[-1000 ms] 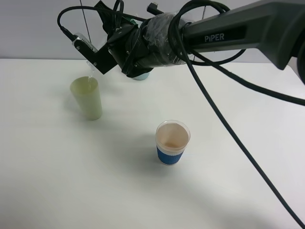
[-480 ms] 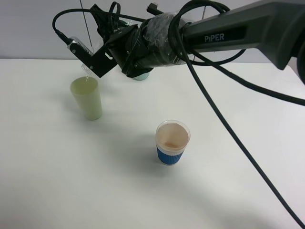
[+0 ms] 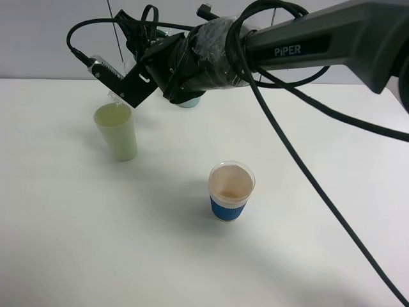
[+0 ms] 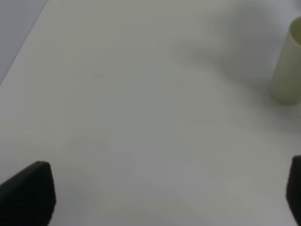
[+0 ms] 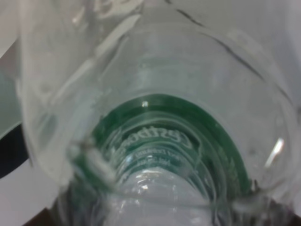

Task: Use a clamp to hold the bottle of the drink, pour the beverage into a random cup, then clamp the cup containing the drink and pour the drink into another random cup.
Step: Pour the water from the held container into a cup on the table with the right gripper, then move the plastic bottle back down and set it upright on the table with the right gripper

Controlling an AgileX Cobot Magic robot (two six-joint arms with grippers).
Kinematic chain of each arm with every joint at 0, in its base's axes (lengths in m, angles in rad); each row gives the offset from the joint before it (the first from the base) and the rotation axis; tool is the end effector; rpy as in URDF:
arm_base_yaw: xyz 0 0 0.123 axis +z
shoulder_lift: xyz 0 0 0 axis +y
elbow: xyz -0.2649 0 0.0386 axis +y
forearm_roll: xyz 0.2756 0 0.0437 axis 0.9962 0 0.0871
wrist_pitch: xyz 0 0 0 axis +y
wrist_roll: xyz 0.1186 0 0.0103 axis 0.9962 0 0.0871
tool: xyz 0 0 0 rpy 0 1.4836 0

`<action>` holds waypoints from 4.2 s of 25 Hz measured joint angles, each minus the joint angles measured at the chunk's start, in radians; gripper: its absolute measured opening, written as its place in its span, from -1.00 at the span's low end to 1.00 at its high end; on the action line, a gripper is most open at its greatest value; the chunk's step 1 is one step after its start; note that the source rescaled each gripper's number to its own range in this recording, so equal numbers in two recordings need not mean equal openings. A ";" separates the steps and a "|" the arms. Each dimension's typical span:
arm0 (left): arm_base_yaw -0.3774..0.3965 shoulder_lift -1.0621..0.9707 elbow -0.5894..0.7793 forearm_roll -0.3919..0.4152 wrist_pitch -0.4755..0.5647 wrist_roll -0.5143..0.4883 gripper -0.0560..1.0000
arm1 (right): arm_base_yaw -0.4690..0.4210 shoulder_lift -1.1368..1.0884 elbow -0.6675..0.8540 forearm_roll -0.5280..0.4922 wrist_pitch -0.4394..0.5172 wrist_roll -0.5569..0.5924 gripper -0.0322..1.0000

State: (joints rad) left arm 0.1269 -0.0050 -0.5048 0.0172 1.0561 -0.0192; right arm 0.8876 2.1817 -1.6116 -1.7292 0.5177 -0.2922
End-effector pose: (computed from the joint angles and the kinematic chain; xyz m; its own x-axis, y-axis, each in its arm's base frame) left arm 0.0601 0.0095 0.2801 -0.4380 -0.0667 -0.8965 -0.1446 0.9895 -0.0030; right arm 0.3829 0.3782 0.1661 0.4589 -0.6659 0.5882 -0.0365 -0.6756 -0.7363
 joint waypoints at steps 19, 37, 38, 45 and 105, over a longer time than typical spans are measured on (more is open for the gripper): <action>0.000 0.000 0.000 0.000 0.000 0.000 1.00 | 0.000 0.000 0.000 -0.001 0.000 -0.076 -0.94; 0.000 0.000 0.000 0.000 0.000 0.000 1.00 | 0.000 0.000 0.000 0.263 0.002 0.452 -0.94; 0.000 0.000 0.000 0.000 0.000 0.000 1.00 | 0.000 0.000 0.000 0.290 0.002 0.492 -0.94; 0.000 0.000 0.000 0.000 0.000 0.000 1.00 | -0.010 -0.002 0.000 0.483 0.001 0.774 -0.94; 0.000 0.000 0.000 0.000 0.000 0.000 1.00 | -0.412 -0.394 0.813 1.851 -0.956 0.232 -0.94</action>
State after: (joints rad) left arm 0.1269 -0.0050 -0.5048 0.0172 1.0561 -0.0192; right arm 0.4758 1.7874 -0.7983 0.1214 -0.4383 -0.0602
